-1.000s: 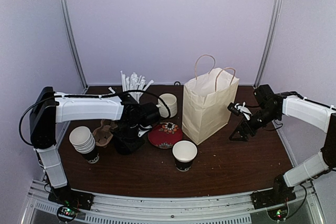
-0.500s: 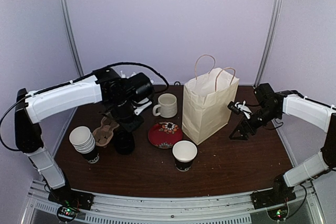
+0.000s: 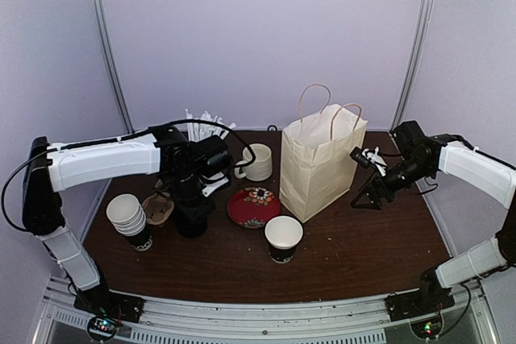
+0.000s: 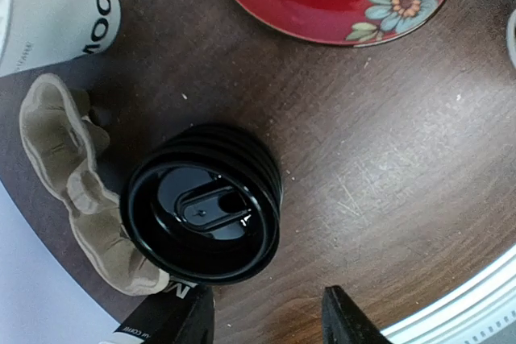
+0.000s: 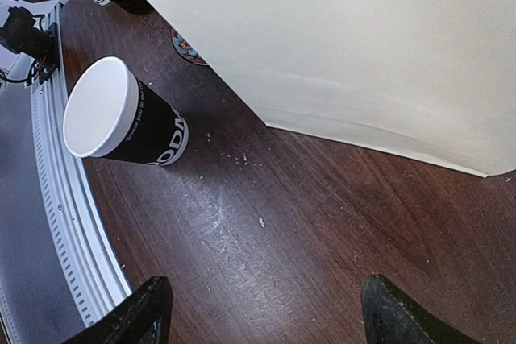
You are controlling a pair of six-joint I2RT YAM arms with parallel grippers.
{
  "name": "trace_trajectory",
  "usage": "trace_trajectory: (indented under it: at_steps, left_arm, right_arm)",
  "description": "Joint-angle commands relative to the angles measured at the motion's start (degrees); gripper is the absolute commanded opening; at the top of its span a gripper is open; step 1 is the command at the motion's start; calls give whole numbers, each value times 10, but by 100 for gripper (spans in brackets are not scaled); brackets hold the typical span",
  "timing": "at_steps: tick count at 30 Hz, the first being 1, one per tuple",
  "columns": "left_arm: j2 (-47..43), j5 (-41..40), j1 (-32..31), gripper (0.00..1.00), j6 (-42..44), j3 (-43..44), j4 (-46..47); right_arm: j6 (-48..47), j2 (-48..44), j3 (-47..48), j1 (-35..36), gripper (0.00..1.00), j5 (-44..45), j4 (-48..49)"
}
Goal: Pack the takeout coffee
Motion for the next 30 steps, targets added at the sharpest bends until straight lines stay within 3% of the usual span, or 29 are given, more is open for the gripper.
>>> trace_trajectory:
  at_steps: [1,8,19,25,30]
  left_arm:
    - [26,-9,4,47,-17,-17,44]
    - [75,0,5,44,-16,-25,56]
    - [91,-13,7,23,-15,-28,59]
    - [94,-32,9,26,-15,-32,59]
    - [63,5,8,25,-18,-18,52]
  right_arm:
    - [1,-6,-21,5,85,6,16]
    - [-2,3,-22,5,85,4,18]
    - [-4,11,-23,5,85,11,18]
    - [-3,17,-21,5,85,11,19]
    - [-3,20,-23,5,85,11,20]
